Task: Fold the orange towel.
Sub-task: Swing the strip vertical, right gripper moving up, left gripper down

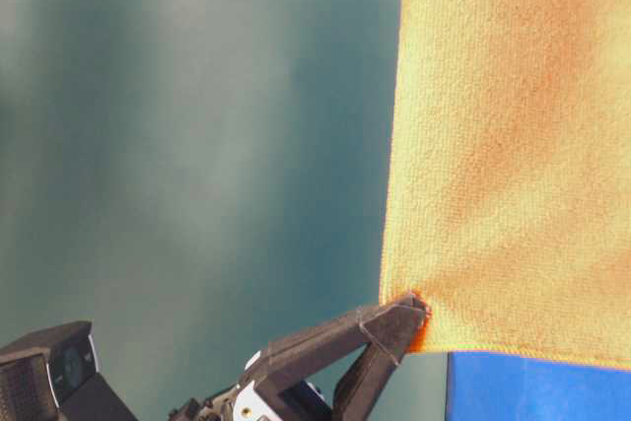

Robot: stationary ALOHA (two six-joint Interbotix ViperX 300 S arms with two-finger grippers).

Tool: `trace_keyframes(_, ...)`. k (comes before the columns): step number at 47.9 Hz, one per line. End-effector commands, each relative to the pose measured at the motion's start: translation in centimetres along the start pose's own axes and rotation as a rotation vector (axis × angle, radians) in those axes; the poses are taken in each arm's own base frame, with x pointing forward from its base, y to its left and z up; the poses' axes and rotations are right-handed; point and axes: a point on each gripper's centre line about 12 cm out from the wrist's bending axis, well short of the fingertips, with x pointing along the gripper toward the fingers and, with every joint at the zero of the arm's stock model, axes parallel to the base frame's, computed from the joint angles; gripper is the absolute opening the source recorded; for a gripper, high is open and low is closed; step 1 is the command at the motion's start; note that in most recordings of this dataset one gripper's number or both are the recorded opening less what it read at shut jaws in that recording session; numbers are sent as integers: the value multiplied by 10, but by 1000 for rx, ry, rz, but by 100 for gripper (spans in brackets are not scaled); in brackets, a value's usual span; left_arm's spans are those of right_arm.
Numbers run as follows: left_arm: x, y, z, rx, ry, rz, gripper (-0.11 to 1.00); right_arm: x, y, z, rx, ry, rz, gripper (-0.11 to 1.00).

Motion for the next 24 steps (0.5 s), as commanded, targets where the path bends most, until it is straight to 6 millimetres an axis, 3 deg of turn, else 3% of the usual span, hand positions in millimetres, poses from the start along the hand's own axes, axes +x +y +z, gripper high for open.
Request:
trace_keyframes(1, -5, -6, 12, 10, -58, -14, 2, 0, 0, 10, -11, -31, -14, 4)
trace_keyframes(10, 2, -18, 23, 36, -141, -39, 2, 9, -21, 29, 4, -74, -106, 4)
trace_keyframes(24, 35, -44, 54, 88, -222, -82, 2, 27, -58, 77, 3, -187, -216, 4)
